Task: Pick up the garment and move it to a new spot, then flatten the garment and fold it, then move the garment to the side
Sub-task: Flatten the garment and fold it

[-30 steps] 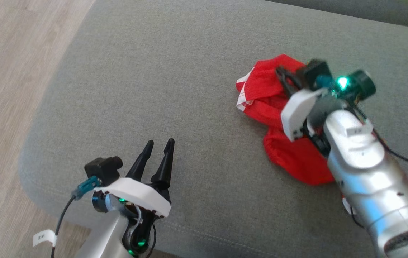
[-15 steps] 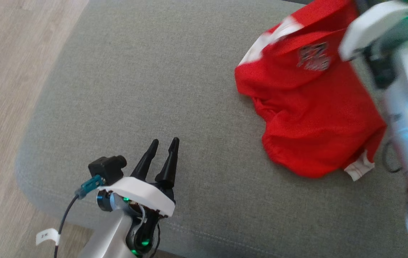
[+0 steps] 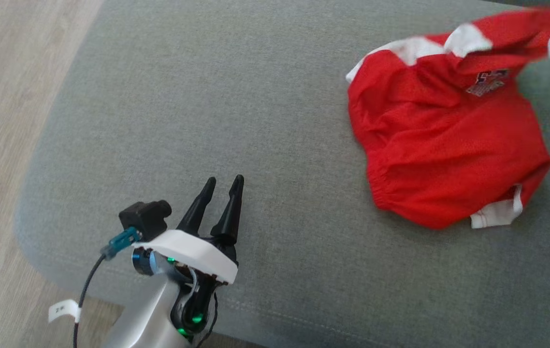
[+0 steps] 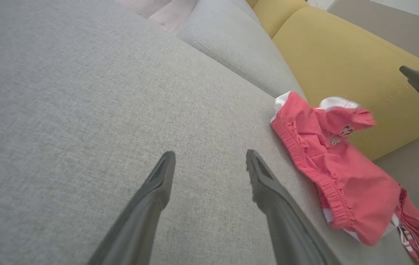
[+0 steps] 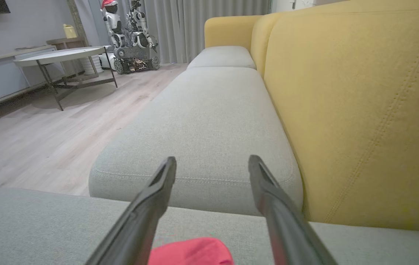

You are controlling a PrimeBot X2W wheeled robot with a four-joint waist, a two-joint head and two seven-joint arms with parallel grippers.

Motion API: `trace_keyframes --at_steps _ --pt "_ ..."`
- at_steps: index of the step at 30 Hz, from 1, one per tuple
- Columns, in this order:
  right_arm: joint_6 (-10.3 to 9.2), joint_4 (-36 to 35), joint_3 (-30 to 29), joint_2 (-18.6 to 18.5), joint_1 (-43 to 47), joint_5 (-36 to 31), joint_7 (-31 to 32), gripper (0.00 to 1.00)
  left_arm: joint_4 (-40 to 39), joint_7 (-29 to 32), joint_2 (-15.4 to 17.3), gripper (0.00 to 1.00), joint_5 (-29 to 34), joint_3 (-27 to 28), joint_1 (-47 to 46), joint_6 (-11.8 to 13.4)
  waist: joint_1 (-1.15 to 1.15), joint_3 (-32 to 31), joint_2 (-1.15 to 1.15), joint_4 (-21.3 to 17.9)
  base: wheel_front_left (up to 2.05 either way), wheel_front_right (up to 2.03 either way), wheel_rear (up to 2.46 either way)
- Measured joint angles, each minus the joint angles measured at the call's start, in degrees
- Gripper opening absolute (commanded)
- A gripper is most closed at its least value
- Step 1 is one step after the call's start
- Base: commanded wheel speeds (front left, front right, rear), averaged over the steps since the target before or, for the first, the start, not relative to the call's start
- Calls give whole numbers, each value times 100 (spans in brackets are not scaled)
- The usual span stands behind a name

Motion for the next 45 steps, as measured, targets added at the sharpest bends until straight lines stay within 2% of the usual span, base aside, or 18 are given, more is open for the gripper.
trace_keyframes --at_steps 5,9,15,18,23,27,30,31,34,40,45 --pt "0 222 -110 294 19 -344 -145 100 2 -1 -8 100 9 24 4 1 0 -88 0 -165 0 0 0" --pt "0 321 -4 486 46 -324 -352 100 2 -1 -10 100 63 45 10 1 0 -189 0 -310 0 0 0" --pt "0 359 446 678 372 216 -737 100 -23 0 -10 100 115 85 55 5 0 -429 0 -699 0 0 0" --pt "0 133 656 703 695 662 -828 100 -51 -1 -10 100 152 103 66 10 0 -562 0 -910 0 0 0" --pt "0 -726 1127 690 1572 1311 -911 100 -97 -1 -8 100 160 201 268 31 0 -782 0 -1276 0 0 0" --pt "0 -1668 1381 657 2655 1726 -927 100 -137 0 -9 100 181 203 411 58 0 -932 0 -1568 0 0 0" --pt "0 -2406 1391 654 3540 1936 -925 100 -149 0 -8 100 250 193 412 56 0 -1002 0 -1767 0 0 0" --pt "0 -2906 1268 670 4106 2049 -887 100 -133 -1 -7 100 333 165 412 55 0 -1027 0 -1888 0 0 0" --pt "0 -3601 1091 740 4766 2067 -688 100 2 -1 -4 100 475 65 408 15 0 -1024 0 -2052 0 0 0" --pt "0 -4604 901 1032 5339 2035 -274 100 390 22 75 100 789 -435 364 -103 0 -940 0 -2330 0 0 0" --pt "0 -5078 825 1063 5439 1982 -27 100 759 64 194 100 1173 -839 154 -148 0 -844 0 -2474 0 0 0"
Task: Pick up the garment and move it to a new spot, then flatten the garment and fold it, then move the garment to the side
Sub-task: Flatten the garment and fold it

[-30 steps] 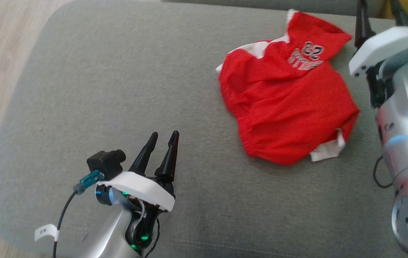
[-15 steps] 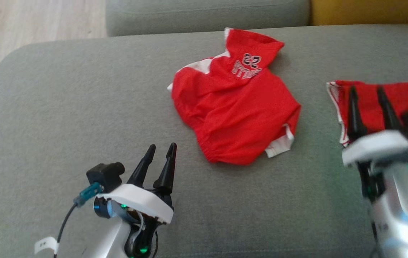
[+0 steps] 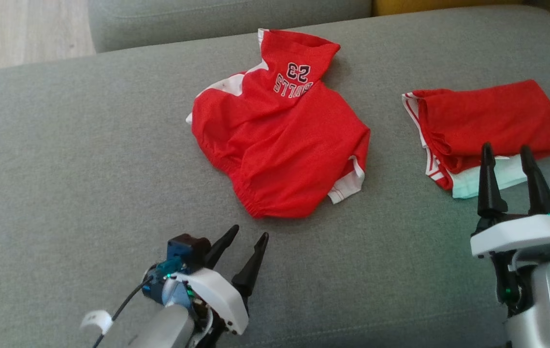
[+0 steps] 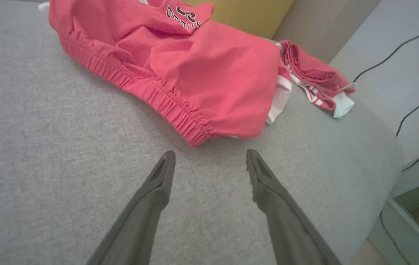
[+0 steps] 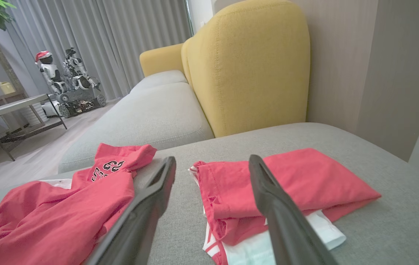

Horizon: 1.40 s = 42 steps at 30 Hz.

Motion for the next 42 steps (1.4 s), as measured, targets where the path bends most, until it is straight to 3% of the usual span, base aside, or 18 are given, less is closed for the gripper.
trace_keyframes --at_steps 12,26,27,28,29,42 --pt "0 -367 59 120 4 12 213 100 1015 -56 40 100 949 -438 -788 364 0 200 0 -241 0 0 0" --pt "0 -402 76 123 -5 213 220 100 1362 -64 -67 100 1154 -444 -1230 379 0 438 0 -489 0 0 0" --pt "0 -400 79 123 -5 213 220 100 1367 -65 -77 45 1154 -439 -1238 355 0 444 0 -496 0 0 0" --pt "0 -397 80 123 -5 213 220 100 1378 -65 -86 8 1154 -437 -1246 350 0 448 0 -500 0 0 0" --pt "0 -389 80 123 -5 213 220 100 1394 -64 -91 0 1155 -438 -1263 337 0 447 0 -500 0 0 0" --pt "0 -210 73 124 -1 51 220 100 748 -65 58 0 1202 -8 -1212 300 0 263 0 -206 0 0 0"
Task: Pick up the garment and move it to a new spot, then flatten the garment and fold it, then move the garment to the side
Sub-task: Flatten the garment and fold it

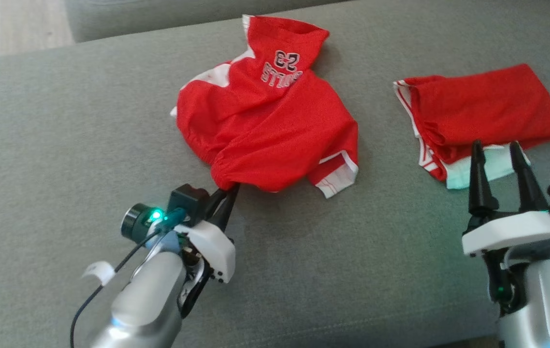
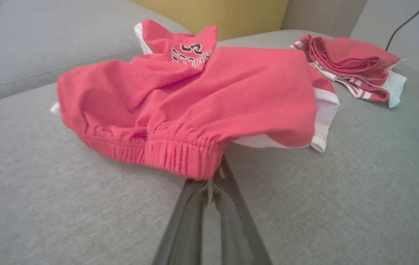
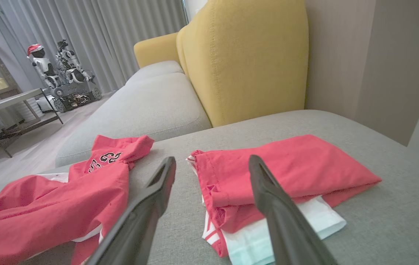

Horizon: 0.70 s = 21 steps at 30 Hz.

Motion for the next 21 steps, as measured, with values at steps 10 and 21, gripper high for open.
trace_keyframes --at_steps 10,21 --pt "0 328 666 1 234 -141 156 100 -499 1 110 0 -24 330 277 7 0 -230 0 285 0 0 0" --pt "0 1341 1788 -2 194 801 354 100 -595 1 109 0 -22 420 279 48 0 -192 0 339 0 0 0"
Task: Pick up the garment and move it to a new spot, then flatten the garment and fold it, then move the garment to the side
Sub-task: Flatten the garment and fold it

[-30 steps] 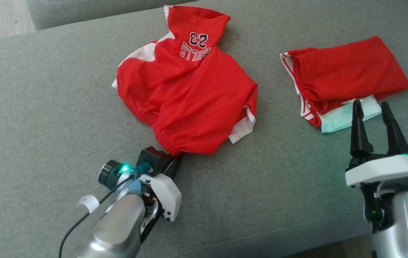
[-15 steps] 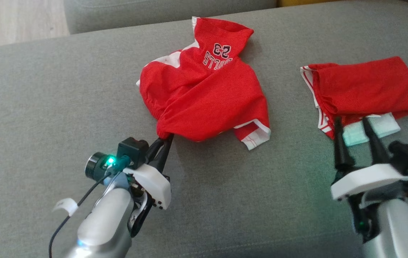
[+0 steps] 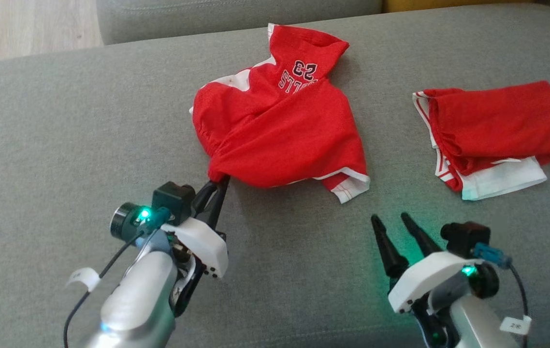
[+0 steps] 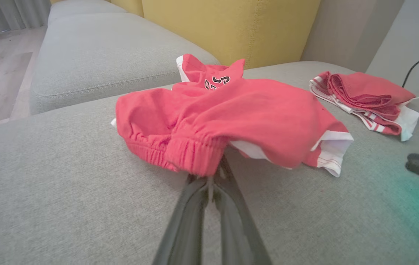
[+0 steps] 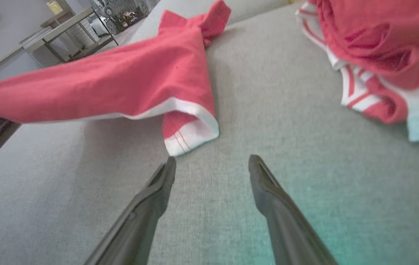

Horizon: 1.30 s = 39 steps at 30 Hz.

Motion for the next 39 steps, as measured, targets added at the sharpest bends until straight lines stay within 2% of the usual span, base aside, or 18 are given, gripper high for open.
trace_keyframes --at_steps 6,15,24,34,35,36,37,38,39 --pt "0 818 327 -5 -417 847 -2 100 -11 0 -2 0 1 87 -7 16 0 52 0 126 0 0 0" --pt "0 1791 656 -12 -1174 1460 -380 100 -43 0 -67 0 8 97 -15 9 0 144 0 366 0 0 0" --pt "0 2503 1138 -25 -1781 1544 -669 100 -80 0 -109 0 25 97 -68 0 0 228 0 484 0 0 0" --pt "1 3085 1351 -26 -2135 1438 -871 100 -80 0 -118 0 25 112 -151 -27 0 238 0 504 0 0 0" --pt "1 3117 1369 -24 -2149 1456 -895 83 -78 0 -118 0 25 114 -151 -29 0 236 0 500 0 0 0" --pt "1 3164 1383 -25 -2174 1488 -909 44 -76 0 -118 0 25 116 -151 -42 0 233 0 496 0 0 0" --pt "1 3229 1401 -27 -2213 1510 -910 28 -71 0 -118 0 25 116 -151 -43 0 229 0 492 0 0 0" --pt "0 3287 1414 -34 -2241 1524 -910 0 -68 0 -118 0 25 118 -151 -43 0 224 0 488 0 0 0" --pt "1 3348 1423 -45 -2254 1523 -911 0 -66 0 -118 0 25 118 -151 -44 0 219 0 484 0 0 0"
